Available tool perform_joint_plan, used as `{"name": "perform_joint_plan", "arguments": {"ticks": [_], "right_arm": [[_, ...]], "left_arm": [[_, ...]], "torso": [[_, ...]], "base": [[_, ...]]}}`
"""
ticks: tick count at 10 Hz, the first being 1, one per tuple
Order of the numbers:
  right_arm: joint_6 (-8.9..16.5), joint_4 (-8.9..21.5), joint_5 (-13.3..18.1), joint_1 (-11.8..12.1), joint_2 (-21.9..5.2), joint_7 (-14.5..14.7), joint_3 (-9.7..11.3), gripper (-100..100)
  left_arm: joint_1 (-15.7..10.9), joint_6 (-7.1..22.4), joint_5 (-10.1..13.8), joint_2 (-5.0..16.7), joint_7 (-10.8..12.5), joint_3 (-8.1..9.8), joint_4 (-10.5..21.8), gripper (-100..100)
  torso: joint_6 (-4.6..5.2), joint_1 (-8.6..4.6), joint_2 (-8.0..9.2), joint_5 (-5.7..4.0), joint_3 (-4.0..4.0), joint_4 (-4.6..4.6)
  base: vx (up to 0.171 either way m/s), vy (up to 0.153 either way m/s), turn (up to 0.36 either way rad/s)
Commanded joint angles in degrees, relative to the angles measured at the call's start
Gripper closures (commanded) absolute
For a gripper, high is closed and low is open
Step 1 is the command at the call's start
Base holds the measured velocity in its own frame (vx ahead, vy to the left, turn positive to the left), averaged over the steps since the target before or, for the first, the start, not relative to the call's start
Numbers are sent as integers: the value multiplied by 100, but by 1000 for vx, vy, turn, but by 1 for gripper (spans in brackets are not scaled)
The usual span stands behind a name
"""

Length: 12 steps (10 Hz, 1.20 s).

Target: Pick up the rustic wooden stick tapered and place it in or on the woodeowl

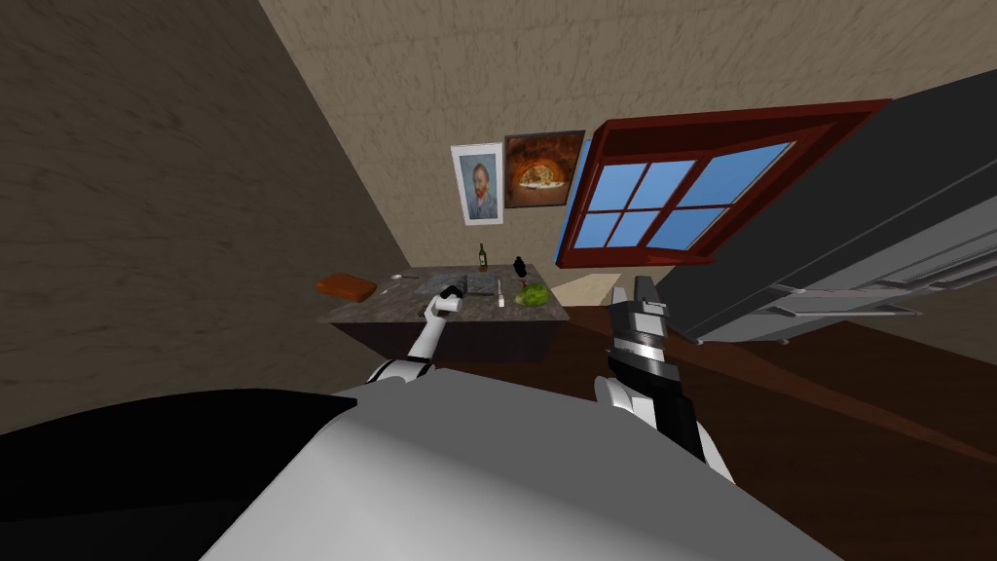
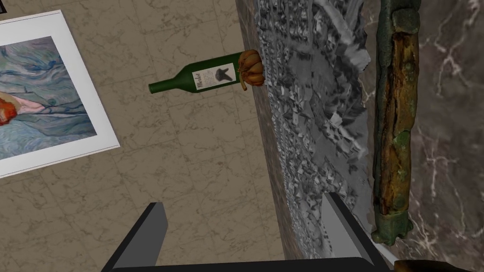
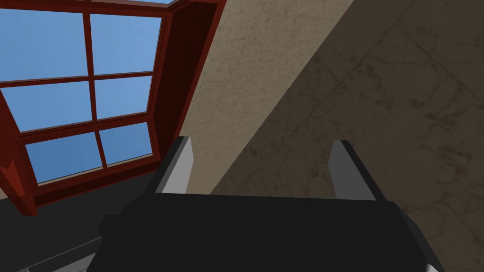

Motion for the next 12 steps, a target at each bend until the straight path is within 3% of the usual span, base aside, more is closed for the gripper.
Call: {"name": "perform_joint_plan", "arguments": {"ticks": [1, 2, 3, 4, 5, 6, 8, 9, 10, 11, 12], "right_arm": [[0, 0, 0, 0, 0, 0, 0, 0], [0, 0, 0, 0, 0, 0, 0, 0], [0, 0, 0, 0, 0, 0, 0, 0], [0, 0, 0, 0, 0, 0, 0, 0], [0, 0, 0, 0, 0, 0, 0, 0], [0, 0, 0, 0, 0, 0, 0, 0], [0, 0, 0, 0, 0, 0, 0, 0], [0, 0, 0, 0, 0, 0, 0, 0], [0, 0, 0, 0, 0, 0, 0, 0], [0, 0, 0, 0, 0, 0, 0, 0], [0, 0, 0, 0, 0, 0, 0, 0]], "left_arm": [[-52, 160, 10, 21, 2, 6, 75, -100], [-326, 387, -8, 97, 6, 39, 358, -100], [-326, 477, -8, 97, 6, 39, 421, -100], [-580, 674, -27, 173, 9, 71, 640, -100], [-594, 782, -27, 173, 9, 71, 774, -100], [-813, 974, -49, 250, 12, 100, 944, -100], [-854, 1075, -49, 250, 12, 100, 1132, -100], [-1105, 1355, -73, 326, 15, 128, 1359, -100], [-1105, 1355, -73, 326, 15, 128, 1494, -100], [-1340, 1586, -99, 401, 17, 154, 1682, -100], [-1347, 1620, -99, 401, 17, 154, 1837, -100]], "torso": [[0, 0, 0, 0, 0, 0], [-1, 3, 0, 1, 0, 0], [0, 2, -1, 0, 0, 0], [-1, 2, -1, 1, -1, 0], [0, 0, -2, 0, -1, 0], [-2, 2, -2, 1, -1, -1], [-1, 1, -2, 0, -1, -1], [-2, 3, -1, 1, -1, -1], [0, 1, -3, 0, -1, 0], [-2, 1, -3, 1, -2, -1], [0, -1, -6, -1, -3, -1]], "base": [[0, 0, 0], [3, -8, -32], [4, -8, -24], [7, -15, -35], [7, -11, -20], [7, -14, -35], [4, -5, -14], [10, -11, -38], [13, -11, -28], [18, -14, -54], [17, -10, -22]]}}
